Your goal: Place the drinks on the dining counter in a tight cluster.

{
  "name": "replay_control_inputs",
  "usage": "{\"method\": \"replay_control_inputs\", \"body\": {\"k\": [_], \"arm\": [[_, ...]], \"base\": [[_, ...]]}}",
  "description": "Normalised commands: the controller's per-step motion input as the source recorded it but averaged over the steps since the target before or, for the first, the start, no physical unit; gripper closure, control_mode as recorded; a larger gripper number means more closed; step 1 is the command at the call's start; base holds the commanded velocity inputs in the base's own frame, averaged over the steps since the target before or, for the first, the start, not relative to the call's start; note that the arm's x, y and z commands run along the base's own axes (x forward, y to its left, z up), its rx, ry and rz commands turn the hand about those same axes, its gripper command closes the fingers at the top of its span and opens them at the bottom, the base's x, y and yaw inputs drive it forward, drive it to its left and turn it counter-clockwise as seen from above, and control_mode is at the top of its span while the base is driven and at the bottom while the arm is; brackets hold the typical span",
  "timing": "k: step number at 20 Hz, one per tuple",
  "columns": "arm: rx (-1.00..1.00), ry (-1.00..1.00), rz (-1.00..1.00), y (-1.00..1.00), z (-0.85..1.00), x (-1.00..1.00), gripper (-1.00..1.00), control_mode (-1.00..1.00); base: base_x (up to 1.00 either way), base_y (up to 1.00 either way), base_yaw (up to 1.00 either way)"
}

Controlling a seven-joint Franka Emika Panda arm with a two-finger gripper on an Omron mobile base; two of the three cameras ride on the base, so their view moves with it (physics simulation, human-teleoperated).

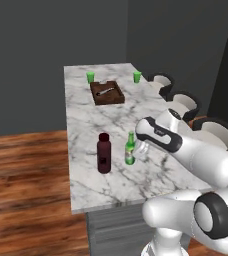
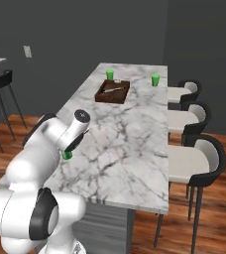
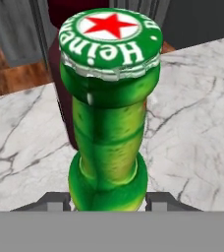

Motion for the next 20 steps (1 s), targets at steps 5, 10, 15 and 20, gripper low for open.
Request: {"method": "replay_control_inputs", "body": {"k": [5, 10, 15, 20], "arm": [[0.00, 0.00, 0.00, 0.21, 0.00, -0.08, 1.00, -1.00], [0.00, 0.00, 0.00, 0.05, 0.00, -0.14, 1.00, -1.00], [0.00, 0.00, 0.00, 0.00, -0.04, -0.04, 1.00, -1.00], [0.00, 0.00, 0.00, 0.00, -0.24, 0.00, 1.00, -1.00]], "base": [[0.00, 0.00, 0.00], [0.00, 0.00, 0.00], [0.00, 0.00, 0.00], [0.00, 0.00, 0.00]]}}
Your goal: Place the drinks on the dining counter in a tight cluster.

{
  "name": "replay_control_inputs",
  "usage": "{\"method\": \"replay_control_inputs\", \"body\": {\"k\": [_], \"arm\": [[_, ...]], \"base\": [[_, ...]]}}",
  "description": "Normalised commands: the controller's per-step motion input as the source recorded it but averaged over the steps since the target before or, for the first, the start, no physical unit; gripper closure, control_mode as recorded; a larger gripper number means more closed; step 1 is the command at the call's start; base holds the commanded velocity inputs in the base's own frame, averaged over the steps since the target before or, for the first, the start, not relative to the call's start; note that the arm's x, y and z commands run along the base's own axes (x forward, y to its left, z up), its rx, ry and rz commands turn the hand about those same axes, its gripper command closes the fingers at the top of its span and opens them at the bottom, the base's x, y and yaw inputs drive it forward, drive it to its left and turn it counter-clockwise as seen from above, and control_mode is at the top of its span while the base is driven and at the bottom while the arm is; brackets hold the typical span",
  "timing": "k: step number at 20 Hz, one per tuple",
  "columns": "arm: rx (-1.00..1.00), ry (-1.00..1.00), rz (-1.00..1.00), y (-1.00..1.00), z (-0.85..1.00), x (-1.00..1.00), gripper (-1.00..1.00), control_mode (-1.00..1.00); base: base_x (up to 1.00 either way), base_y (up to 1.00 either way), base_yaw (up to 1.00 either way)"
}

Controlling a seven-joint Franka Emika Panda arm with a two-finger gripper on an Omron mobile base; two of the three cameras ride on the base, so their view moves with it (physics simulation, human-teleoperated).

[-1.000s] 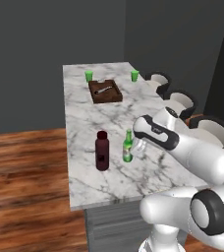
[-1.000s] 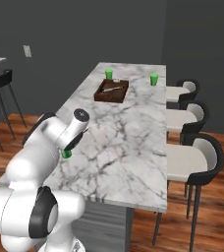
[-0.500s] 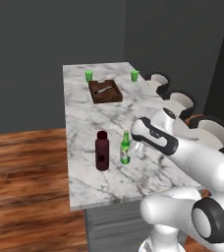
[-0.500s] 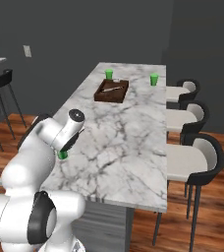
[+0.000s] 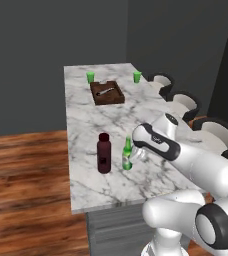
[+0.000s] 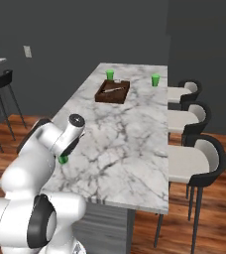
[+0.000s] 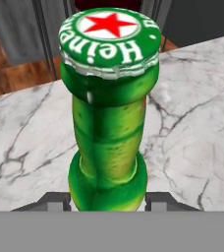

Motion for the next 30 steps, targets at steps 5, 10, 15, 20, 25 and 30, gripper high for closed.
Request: {"method": "replay_control_inputs", "body": {"k": [5, 10, 15, 20, 25, 30], "arm": [[0.00, 0.00, 0.00, 0.00, -0.22, 0.01, 1.00, -1.00], [0.03, 0.00, 0.00, 0.00, -0.12, 0.01, 1.00, -1.00], [0.04, 0.00, 0.00, 0.00, -0.02, 0.09, 1.00, -1.00], [0.00, 0.00, 0.00, 0.00, 0.00, 0.37, 1.00, -1.00], [0.00, 0.00, 0.00, 0.00, 0.00, 0.31, 1.00, -1.00], [0.00, 0.00, 0.00, 0.00, -0.15, 0.10, 1.00, -1.00]], "base": [[0.00, 0.00, 0.00], [0.00, 0.00, 0.00], [0.00, 0.00, 0.00], [0.00, 0.00, 0.00], [0.00, 0.00, 0.00], [0.00, 0.00, 0.00]]}}
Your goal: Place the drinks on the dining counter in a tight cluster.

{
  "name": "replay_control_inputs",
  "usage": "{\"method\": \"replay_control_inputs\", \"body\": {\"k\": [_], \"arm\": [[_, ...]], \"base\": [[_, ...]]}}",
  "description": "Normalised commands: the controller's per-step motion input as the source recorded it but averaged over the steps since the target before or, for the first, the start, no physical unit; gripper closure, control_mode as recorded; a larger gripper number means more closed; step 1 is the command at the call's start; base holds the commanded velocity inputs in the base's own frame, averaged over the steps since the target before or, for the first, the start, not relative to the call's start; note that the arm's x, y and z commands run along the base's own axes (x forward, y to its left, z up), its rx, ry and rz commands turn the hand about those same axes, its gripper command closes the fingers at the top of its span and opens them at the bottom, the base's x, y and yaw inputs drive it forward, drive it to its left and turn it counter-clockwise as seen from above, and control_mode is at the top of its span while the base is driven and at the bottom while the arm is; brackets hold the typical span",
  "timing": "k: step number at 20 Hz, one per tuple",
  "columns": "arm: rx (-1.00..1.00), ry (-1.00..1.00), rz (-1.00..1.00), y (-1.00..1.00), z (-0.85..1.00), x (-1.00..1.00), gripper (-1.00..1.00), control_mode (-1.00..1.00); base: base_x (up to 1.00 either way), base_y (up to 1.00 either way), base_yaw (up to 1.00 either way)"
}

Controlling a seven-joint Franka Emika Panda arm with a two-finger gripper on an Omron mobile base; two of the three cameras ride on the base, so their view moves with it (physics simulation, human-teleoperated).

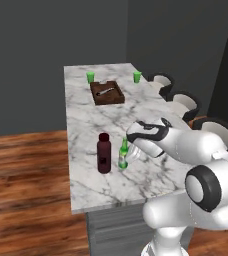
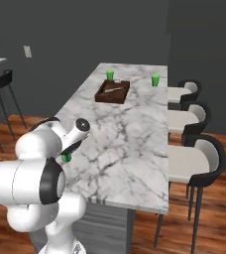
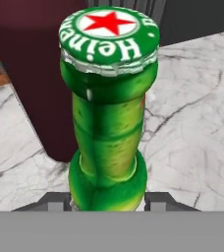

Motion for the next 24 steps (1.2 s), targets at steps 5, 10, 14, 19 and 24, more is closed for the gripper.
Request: {"method": "replay_control_inputs", "body": {"k": [5, 10, 14, 19, 24], "arm": [[0.00, 0.00, 0.00, 0.00, -0.24, 0.05, 1.00, -1.00], [0.00, -0.02, 0.00, 0.00, -0.20, 0.04, 1.00, -1.00], [0.00, -0.02, 0.00, 0.00, -0.19, 0.07, 1.00, -1.00], [0.00, -0.01, 0.00, 0.00, 0.00, 0.00, 1.00, -1.00], [0.00, -0.03, 0.00, 0.00, 0.00, 0.00, 1.00, -1.00]], "base": [[0.00, 0.00, 0.00], [0.00, 0.00, 0.00], [0.00, 0.00, 0.00], [0.00, 0.00, 0.00], [0.00, 0.00, 0.00]]}}
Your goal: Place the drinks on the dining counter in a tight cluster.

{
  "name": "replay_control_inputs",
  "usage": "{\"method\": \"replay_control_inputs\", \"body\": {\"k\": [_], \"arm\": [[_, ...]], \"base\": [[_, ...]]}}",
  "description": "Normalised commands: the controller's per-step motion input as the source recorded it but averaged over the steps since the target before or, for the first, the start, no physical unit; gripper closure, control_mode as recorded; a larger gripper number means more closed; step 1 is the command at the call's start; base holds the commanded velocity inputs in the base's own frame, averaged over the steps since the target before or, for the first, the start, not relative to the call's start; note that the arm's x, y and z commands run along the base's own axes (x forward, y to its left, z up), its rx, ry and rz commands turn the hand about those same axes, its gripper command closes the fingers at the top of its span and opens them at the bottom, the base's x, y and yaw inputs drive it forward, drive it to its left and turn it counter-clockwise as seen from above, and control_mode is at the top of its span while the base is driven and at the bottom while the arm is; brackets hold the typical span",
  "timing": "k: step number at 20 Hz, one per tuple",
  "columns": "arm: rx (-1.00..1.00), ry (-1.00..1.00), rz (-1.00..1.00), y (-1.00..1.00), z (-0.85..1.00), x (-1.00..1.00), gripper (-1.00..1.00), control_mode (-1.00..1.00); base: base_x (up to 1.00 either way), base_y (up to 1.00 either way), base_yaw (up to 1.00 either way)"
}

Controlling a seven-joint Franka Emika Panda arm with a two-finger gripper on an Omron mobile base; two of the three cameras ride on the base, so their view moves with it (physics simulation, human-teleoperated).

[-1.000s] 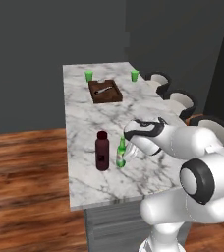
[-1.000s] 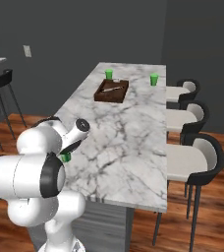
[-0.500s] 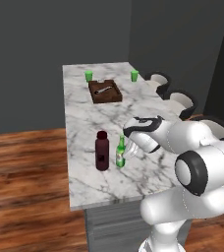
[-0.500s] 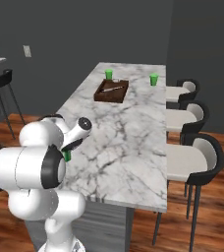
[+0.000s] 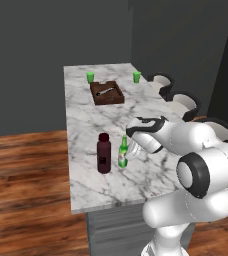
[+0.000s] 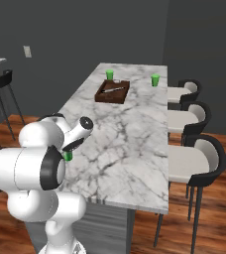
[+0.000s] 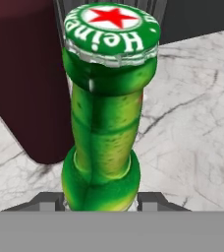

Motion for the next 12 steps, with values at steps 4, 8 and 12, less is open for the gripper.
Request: {"method": "replay_control_inputs", "body": {"k": [4, 8, 12], "arm": [[0.00, -0.08, 0.00, 0.00, 0.00, 0.00, 1.00, -1.00], [0.00, -0.06, 0.00, 0.00, 0.00, 0.00, 1.00, -1.00], [0.00, -0.07, 0.00, 0.00, -0.01, -0.01, 1.00, -1.00]], "base": [[0.00, 0.00, 0.00], [0.00, 0.00, 0.00], [0.00, 0.00, 0.00]]}}
